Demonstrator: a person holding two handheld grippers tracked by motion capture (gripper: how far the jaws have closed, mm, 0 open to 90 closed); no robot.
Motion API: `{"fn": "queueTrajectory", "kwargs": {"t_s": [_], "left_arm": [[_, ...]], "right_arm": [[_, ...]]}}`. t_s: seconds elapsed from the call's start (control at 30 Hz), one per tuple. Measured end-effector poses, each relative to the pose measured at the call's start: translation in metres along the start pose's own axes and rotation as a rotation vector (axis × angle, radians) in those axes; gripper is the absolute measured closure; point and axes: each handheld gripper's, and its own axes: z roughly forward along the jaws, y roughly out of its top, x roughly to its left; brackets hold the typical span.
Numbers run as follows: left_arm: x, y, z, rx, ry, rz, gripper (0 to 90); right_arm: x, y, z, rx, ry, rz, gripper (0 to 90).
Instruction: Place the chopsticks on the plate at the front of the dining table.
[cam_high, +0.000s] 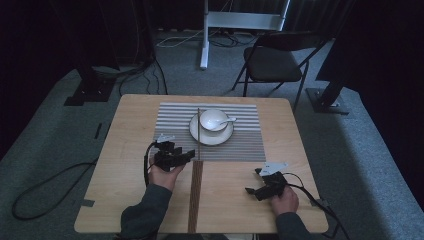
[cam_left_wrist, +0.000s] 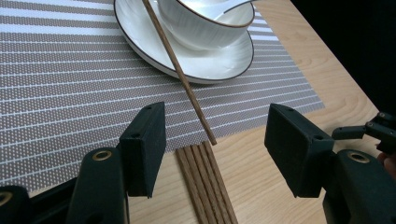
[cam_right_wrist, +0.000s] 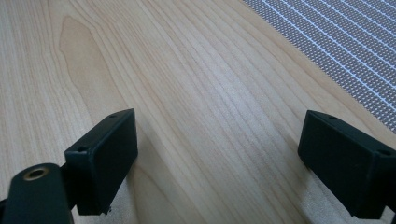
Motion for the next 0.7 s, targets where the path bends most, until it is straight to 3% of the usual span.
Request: {"fn": "queueTrajectory", "kwargs": {"t_s": [0.7], "left_arm": [[0.000, -0.026, 0.001, 0.051, 0.001, 0.034, 39.1]], "right_arm": [[0.000, 0.000, 0.000, 0.000, 0.000, 0.002, 11.3]]}}
